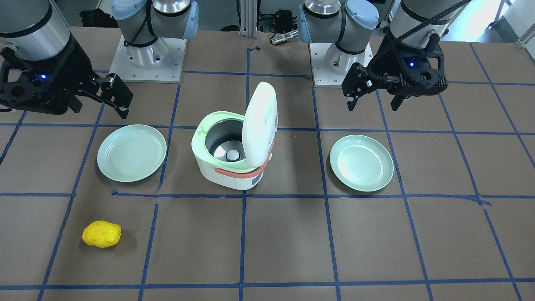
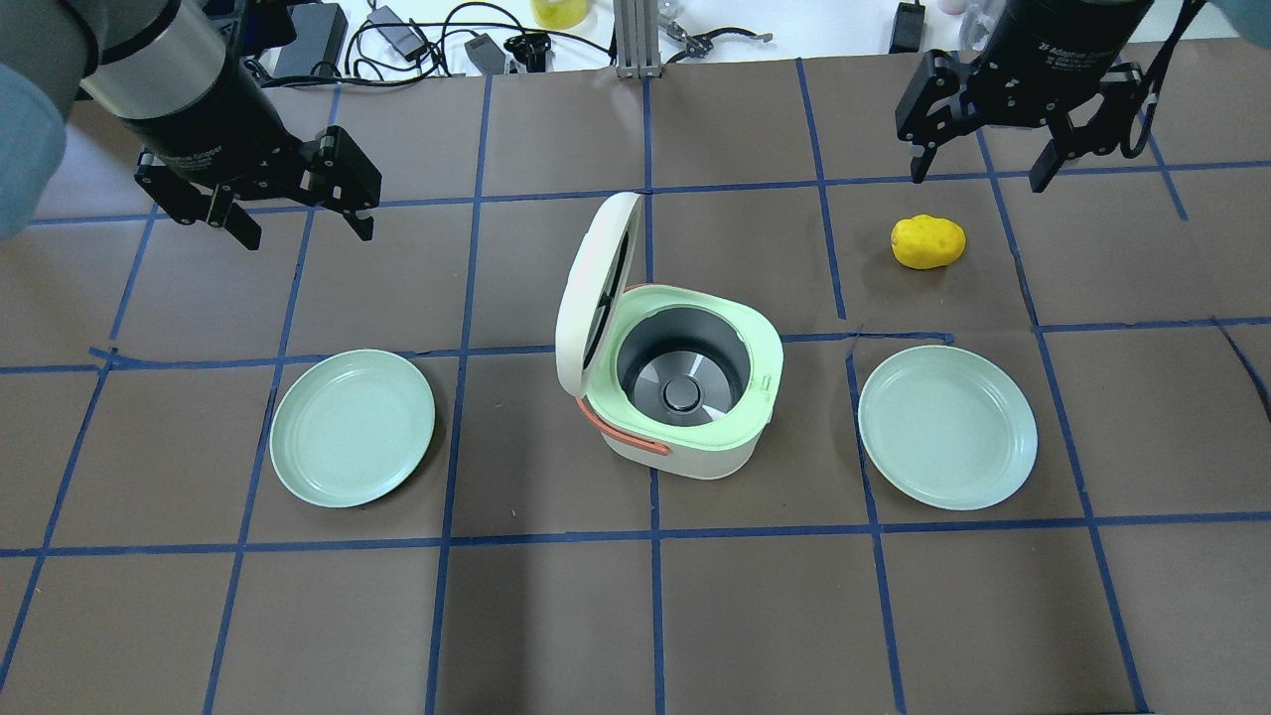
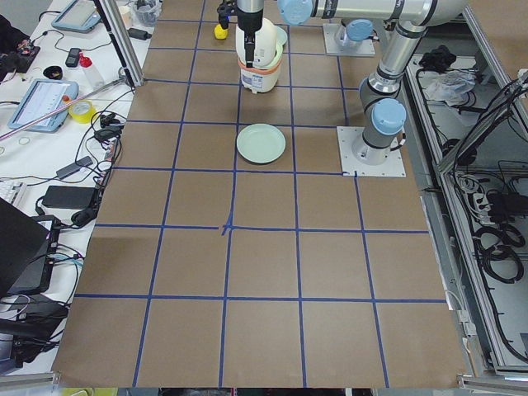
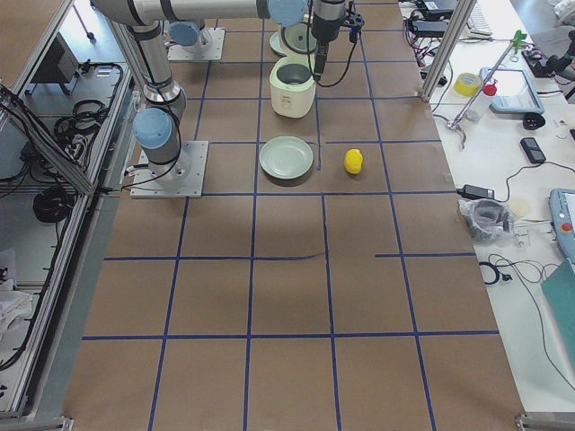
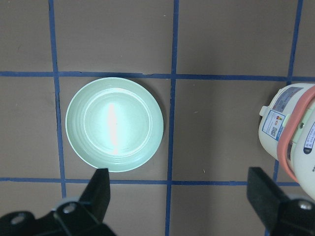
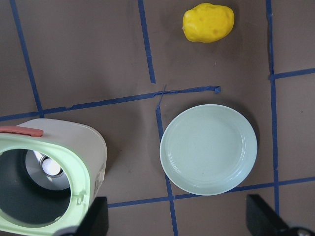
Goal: Press rice cooker button
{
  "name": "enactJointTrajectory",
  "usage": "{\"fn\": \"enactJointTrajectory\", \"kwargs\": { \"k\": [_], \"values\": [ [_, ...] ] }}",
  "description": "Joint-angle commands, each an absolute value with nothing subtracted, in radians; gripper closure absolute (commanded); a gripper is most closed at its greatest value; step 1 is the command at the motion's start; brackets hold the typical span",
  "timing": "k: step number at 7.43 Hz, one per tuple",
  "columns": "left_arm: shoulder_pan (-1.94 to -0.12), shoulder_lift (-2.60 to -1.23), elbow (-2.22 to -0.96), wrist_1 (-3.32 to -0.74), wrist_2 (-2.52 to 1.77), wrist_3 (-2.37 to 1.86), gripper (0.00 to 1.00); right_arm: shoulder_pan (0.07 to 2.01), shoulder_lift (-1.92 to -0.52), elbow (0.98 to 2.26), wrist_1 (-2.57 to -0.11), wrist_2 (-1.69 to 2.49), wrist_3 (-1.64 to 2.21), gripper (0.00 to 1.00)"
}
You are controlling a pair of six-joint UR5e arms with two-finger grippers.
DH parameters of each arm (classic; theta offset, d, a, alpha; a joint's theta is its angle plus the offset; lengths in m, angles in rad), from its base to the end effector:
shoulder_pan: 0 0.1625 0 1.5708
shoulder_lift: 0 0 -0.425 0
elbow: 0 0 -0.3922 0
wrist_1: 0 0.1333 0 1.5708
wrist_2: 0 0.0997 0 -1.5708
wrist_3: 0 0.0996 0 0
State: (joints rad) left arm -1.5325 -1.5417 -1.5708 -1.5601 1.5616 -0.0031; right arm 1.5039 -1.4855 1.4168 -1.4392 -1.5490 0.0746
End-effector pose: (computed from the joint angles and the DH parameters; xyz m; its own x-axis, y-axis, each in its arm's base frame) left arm -0.1156 -0.4880 0.5032 -0.9991 -0.0410 0.0093 -0.0414 0.9984 -0.0397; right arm 0.1004 -0.5286 0.5072 -0.9897 0.1422 -0.0170 0.1409 0.9879 0.0643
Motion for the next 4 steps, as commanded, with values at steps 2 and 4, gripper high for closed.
{"fn": "enactJointTrajectory", "kwargs": {
  "k": [2,4],
  "values": [
    [-1.532,-1.542,-1.571,-1.560,1.562,-0.003,0.00,1.506,-1.489,1.413,-1.434,-1.596,0.080,0.00],
    [-1.532,-1.542,-1.571,-1.560,1.562,-0.003,0.00,1.506,-1.488,1.414,-1.434,-1.600,0.080,0.00]
  ]
}}
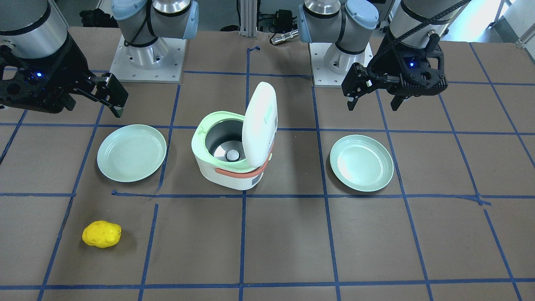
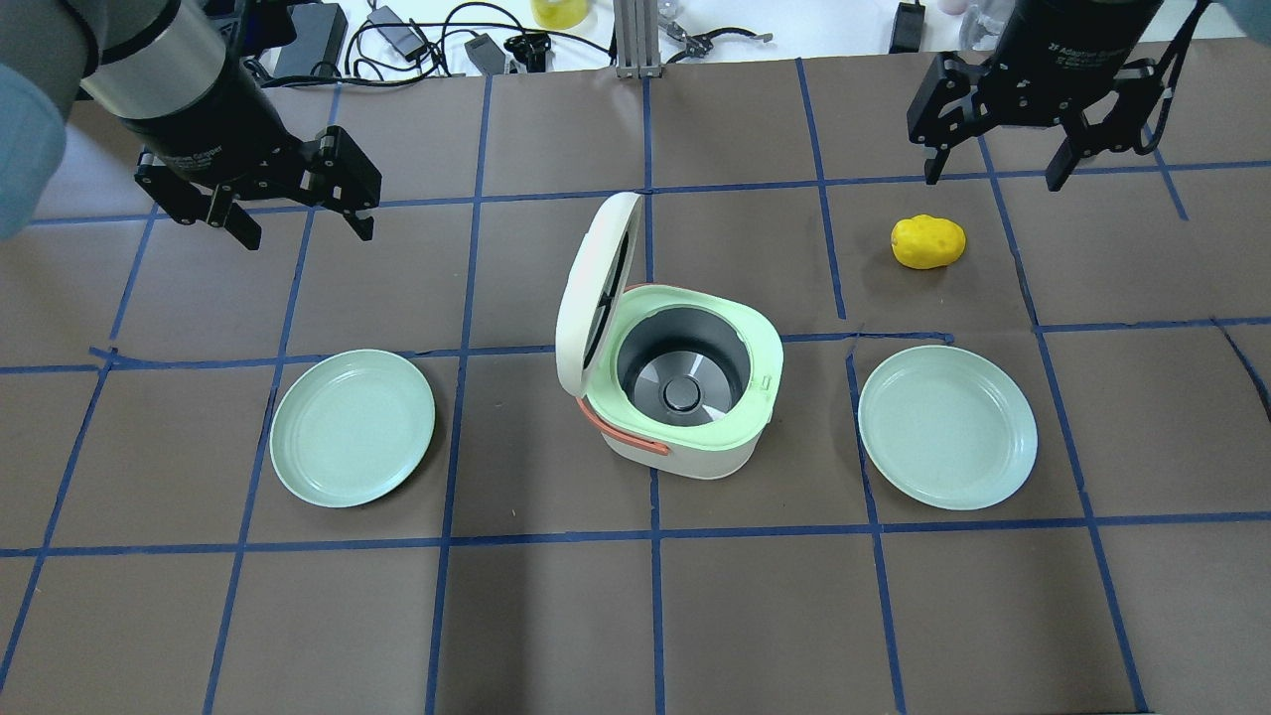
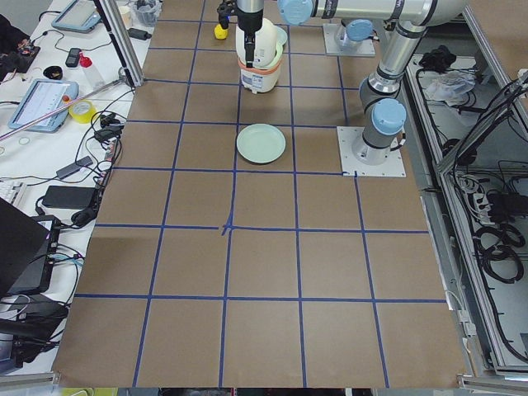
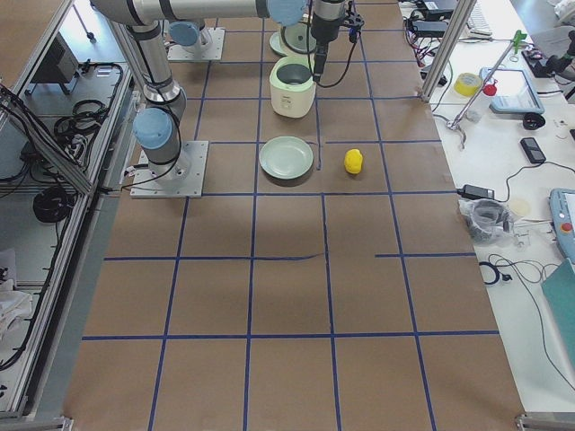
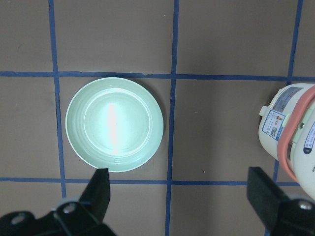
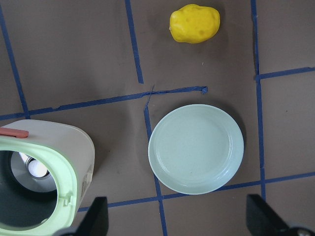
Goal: Press rice cooker button
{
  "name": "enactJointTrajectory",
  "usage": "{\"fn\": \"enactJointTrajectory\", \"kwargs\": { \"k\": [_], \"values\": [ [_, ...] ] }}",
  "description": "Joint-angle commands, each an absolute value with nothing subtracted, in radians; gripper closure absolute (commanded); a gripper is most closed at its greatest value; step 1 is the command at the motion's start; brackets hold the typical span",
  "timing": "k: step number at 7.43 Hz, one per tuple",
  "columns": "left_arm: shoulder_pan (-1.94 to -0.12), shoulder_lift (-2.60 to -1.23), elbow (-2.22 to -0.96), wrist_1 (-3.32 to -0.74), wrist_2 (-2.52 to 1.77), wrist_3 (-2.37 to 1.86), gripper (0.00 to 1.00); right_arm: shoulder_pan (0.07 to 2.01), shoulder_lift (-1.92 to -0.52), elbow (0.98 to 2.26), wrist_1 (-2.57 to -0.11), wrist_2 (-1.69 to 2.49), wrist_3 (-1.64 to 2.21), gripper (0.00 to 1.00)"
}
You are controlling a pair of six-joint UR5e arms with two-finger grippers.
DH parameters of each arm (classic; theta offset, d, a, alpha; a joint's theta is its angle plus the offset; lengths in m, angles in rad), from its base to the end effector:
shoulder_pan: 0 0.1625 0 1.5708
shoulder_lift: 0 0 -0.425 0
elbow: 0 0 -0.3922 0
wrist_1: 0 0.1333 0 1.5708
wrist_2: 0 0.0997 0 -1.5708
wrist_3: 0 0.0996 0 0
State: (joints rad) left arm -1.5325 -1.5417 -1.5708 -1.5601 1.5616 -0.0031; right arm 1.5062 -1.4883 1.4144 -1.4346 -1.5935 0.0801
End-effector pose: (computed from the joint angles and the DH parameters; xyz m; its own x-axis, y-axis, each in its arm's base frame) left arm -0.1156 -0.4880 0.5032 -0.9991 -0.0410 0.0093 -0.0414 0.9984 -0.0397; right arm 0.0972 -0.5268 0.5094 -0.9894 0.1426 0.0276 0.1441 0.9877 0.0602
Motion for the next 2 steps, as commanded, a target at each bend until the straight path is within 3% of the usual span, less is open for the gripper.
{"fn": "enactJointTrajectory", "kwargs": {
  "k": [1,2],
  "values": [
    [-1.532,-1.542,-1.571,-1.560,1.562,-0.003,0.00,1.506,-1.488,1.414,-1.434,-1.598,0.080,0.00],
    [-1.532,-1.542,-1.571,-1.560,1.562,-0.003,0.00,1.506,-1.488,1.414,-1.434,-1.598,0.081,0.00]
  ]
}}
